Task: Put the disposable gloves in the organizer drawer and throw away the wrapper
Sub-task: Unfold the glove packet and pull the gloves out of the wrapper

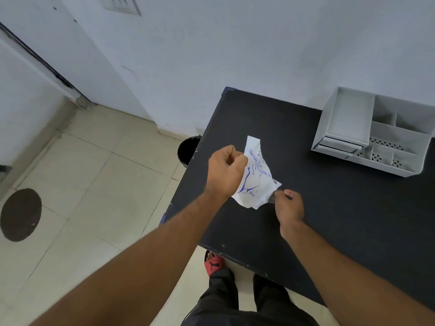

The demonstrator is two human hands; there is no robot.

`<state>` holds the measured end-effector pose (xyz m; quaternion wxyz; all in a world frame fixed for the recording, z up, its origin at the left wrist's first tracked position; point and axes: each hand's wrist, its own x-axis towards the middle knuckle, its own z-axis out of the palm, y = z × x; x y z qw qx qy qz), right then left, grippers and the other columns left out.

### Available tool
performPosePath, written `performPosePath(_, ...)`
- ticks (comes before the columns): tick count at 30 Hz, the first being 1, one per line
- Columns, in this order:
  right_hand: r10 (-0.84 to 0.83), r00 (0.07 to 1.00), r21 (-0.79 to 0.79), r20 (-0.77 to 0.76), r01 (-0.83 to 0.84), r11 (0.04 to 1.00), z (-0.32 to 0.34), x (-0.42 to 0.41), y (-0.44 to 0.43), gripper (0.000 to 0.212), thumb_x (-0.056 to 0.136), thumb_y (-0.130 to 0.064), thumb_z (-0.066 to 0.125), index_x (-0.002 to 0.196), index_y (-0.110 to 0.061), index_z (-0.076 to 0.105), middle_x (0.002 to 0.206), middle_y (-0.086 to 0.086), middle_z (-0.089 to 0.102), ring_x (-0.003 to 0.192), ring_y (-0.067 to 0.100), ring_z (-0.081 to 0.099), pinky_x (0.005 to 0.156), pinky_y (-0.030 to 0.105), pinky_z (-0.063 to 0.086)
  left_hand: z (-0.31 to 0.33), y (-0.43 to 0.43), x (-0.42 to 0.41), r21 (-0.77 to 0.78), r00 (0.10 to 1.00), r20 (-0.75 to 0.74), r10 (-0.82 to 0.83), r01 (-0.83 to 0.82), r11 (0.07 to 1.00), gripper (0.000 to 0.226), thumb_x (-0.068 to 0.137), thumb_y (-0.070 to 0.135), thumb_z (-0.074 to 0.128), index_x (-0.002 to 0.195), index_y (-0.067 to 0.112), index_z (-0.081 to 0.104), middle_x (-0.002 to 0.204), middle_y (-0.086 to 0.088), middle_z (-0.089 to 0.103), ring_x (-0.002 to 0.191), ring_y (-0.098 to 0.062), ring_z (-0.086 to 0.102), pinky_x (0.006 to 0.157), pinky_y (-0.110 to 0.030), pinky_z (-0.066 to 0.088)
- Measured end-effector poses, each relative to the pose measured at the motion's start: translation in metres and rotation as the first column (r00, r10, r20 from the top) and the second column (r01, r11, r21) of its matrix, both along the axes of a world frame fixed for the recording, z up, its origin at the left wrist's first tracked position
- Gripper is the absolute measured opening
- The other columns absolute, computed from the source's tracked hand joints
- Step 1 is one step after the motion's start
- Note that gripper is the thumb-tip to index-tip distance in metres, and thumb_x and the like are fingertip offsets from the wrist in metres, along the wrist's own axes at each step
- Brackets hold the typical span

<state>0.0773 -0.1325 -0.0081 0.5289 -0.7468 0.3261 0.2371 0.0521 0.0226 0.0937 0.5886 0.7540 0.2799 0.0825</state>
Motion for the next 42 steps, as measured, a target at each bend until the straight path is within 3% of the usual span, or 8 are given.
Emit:
performPosePath(4,0.006,1.000,0.005,-0.002,-0.006,1.000,0.003,0.000,0.000,0.041,0.097,-0.027,0.055,0.136,-0.018,0.051,0.114,-0.001,0.055,0.100,0.018,0.053,0.081,0.035,0.043,0.003,-0.002,0.003,0.049,1.000,-0.007,-0.018,0.018,0.999,0.028,0.085,0.026,0.058,0.070,0.007,0.045,0.064,0.004,0.066,0.060,-0.013,0.067,0.056,-0.022,0.049)
performPosePath(8,0.042,0.999,0.019,-0.023,-0.042,0.999,0.004,-0.003,0.002,0.040,0.085,-0.032,0.049,0.119,-0.016,0.063,0.108,0.007,0.070,0.080,0.017,0.058,0.058,0.028,0.043,0.004,-0.002,0.005,0.081,1.000,-0.005,-0.006,0.006,0.997,0.029,0.088,0.014,0.061,0.067,0.013,0.041,0.065,-0.003,0.065,0.059,-0.012,0.062,0.056,-0.027,0.047)
performPosePath(16,0.088,0.996,0.028,-0.024,-0.087,0.996,0.010,-0.004,0.004,0.036,0.090,-0.029,0.046,0.116,-0.011,0.063,0.089,0.000,0.057,0.076,0.016,0.050,0.060,0.029,0.042,-0.002,0.016,0.005,-0.071,0.977,-0.066,0.203,-0.208,0.976,0.027,0.090,0.014,0.056,0.067,0.014,0.042,0.058,0.007,0.047,0.052,-0.005,0.045,0.052,-0.021,0.040)
performPosePath(21,0.109,0.993,0.048,-0.042,-0.107,0.993,0.006,-0.003,0.004,0.024,0.096,-0.021,0.046,0.104,-0.007,0.062,0.084,0.003,0.054,0.080,0.018,0.051,0.076,0.040,0.048,-0.019,0.039,-0.002,-0.050,0.919,-0.201,0.341,-0.357,0.933,0.014,0.094,0.023,0.054,0.082,0.015,0.056,0.076,0.004,0.064,0.067,-0.011,0.066,0.057,-0.023,0.050)
performPosePath(24,0.152,0.985,0.068,-0.083,-0.147,0.987,0.002,-0.002,0.007,0.030,0.096,-0.019,0.045,0.114,0.003,0.057,0.086,0.021,0.049,0.084,0.023,0.048,0.074,0.045,0.049,-0.032,0.054,-0.011,0.011,0.881,-0.263,0.393,-0.404,0.915,0.023,0.094,0.027,0.057,0.115,0.017,0.059,0.099,0.005,0.066,0.079,-0.007,0.065,0.058,-0.017,0.046)
performPosePath(30,0.261,0.959,0.107,-0.111,-0.250,0.962,-0.002,-0.005,0.016,0.029,0.097,-0.021,0.046,0.124,-0.028,0.053,0.112,-0.001,0.063,0.096,0.018,0.064,0.072,0.034,0.055,-0.078,0.054,-0.041,0.503,0.871,-0.433,0.232,0.020,0.864,0.062,0.089,0.029,0.069,0.143,0.018,0.041,0.152,-0.009,0.038,0.139,-0.028,0.035,0.104,-0.041,0.044)
performPosePath(35,0.282,0.953,0.097,-0.107,-0.273,0.957,-0.002,-0.005,0.025,0.036,0.099,-0.016,0.048,0.134,-0.023,0.053,0.117,0.001,0.066,0.097,0.016,0.066,0.070,0.031,0.056,-0.096,0.024,-0.048,0.536,0.836,-0.549,0.001,0.351,0.768,0.056,0.091,0.035,0.062,0.142,0.024,0.043,0.160,-0.006,0.026,0.150,-0.028,0.017,0.116,-0.051,0.028)
performPosePath(42,0.301,0.948,0.133,-0.109,-0.286,0.949,-0.007,-0.001,0.034,0.030,0.102,-0.013,0.039,0.111,-0.025,0.064,0.110,-0.003,0.069,0.097,0.017,0.067,0.084,0.038,0.058,-0.114,-0.002,-0.042,0.413,0.755,-0.610,-0.241,0.563,0.716,0.063,0.092,0.047,0.062,0.147,0.025,0.041,0.160,-0.005,0.030,0.147,-0.027,0.024,0.113,-0.049,0.033)
